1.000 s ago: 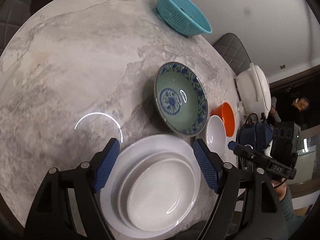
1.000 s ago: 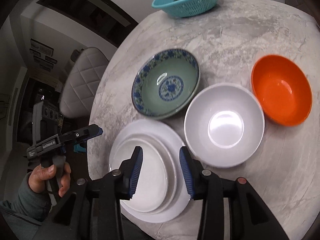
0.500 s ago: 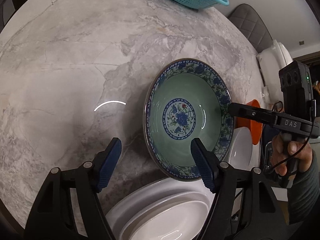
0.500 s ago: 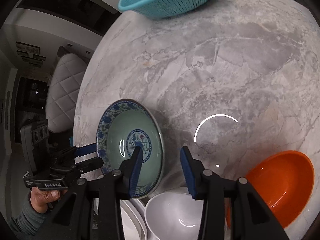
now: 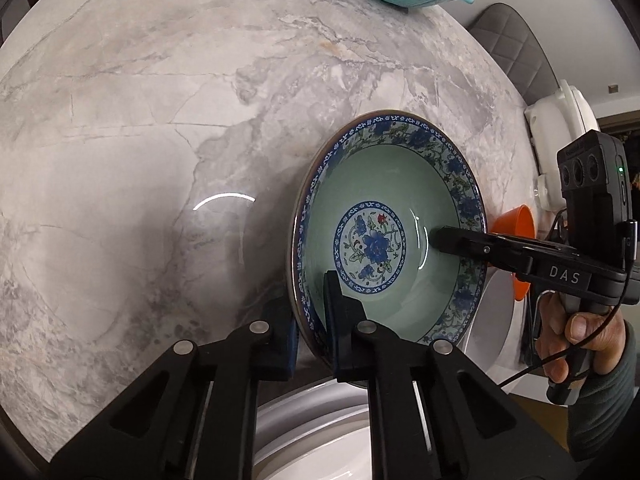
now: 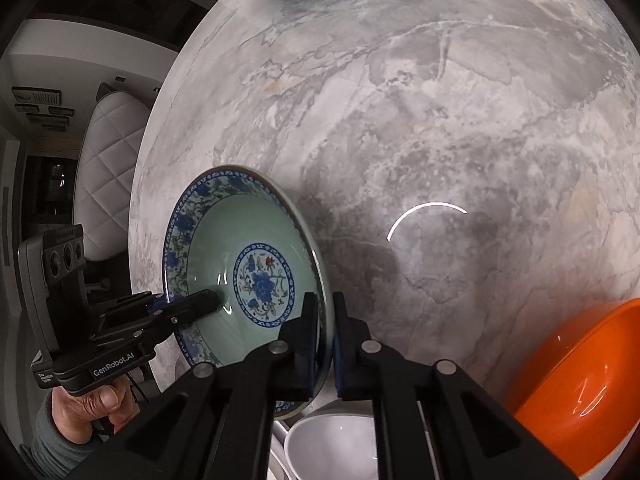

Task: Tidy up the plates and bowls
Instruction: 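Lift the blue-patterned bowl with both grippers and carry it across the table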

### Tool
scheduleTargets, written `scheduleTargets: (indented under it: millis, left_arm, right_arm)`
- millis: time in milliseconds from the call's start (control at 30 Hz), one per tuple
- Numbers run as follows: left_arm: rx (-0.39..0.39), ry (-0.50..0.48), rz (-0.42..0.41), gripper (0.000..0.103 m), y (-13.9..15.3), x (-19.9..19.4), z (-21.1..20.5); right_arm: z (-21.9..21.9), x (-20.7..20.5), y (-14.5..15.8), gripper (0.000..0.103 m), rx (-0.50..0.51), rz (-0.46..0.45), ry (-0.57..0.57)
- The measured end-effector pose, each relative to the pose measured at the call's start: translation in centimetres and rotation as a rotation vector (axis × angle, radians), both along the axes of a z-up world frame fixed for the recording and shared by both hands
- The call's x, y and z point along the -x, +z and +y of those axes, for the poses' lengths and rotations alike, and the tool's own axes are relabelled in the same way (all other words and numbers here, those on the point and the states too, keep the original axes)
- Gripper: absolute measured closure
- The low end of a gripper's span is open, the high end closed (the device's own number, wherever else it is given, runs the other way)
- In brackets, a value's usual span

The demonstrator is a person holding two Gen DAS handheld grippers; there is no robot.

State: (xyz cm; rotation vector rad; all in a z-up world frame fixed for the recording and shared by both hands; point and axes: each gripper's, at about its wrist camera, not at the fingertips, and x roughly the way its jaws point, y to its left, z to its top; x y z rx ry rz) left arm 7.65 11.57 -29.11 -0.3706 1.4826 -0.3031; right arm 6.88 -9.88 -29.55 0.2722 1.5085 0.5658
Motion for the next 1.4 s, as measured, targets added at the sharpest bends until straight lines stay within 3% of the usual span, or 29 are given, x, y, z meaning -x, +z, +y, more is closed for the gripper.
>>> scheduleTargets:
  millis: [133, 300, 467, 567, 733, 967, 1200, 1400]
  left_arm:
    - [0.010, -0.006, -0.025, 0.094, 2.0, 0.0, -0.2]
    - [0.037, -0.048, -0.092, 0.094, 6.3, 0.6, -1.8]
    - [0.079, -0.144, -0.157, 0.094, 10.5, 3.5, -5.0]
    - [0.098, -0.224, -0.170, 0.094, 11.6, 6.1, -8.0]
    - [0.137, -0.338, -0.128, 0.094, 10.0, 11.1, -13.1]
    - [0.092, -0.485, -0.069, 0.093, 5.6, 17.1, -19.6]
    - [0.013, -0.574, -0.063, 0.092, 1.5, 18.5, -24.8]
    - [-0.010, -0.583, -0.029, 0.092, -1.0, 18.1, -27.5]
  right_arm:
    - [-0.4, 0.2, 1.3, 0.095, -0.012, -0.022, -0.024]
    - [-1.7, 1.7, 5.1, 0.095, -0.019, -0.085, -0.058]
    - [-5.1, 5.4, 9.6, 0.095, -0.031, -0.153, -0.125]
    - [-7.6, 9.2, 11.4, 0.095, -0.026, -0.188, -0.191]
    - [-12.3, 16.4, 11.4, 0.095, 0.006, -0.190, -0.334]
    - [-17.7, 25.2, 6.9, 0.095, 0.028, -0.108, -0.496]
    - [-21.5, 27.3, 2.3, 0.095, 0.013, -0.050, -0.547]
    - [-23.3, 27.6, -0.2, 0.095, 0.008, -0.019, -0.529]
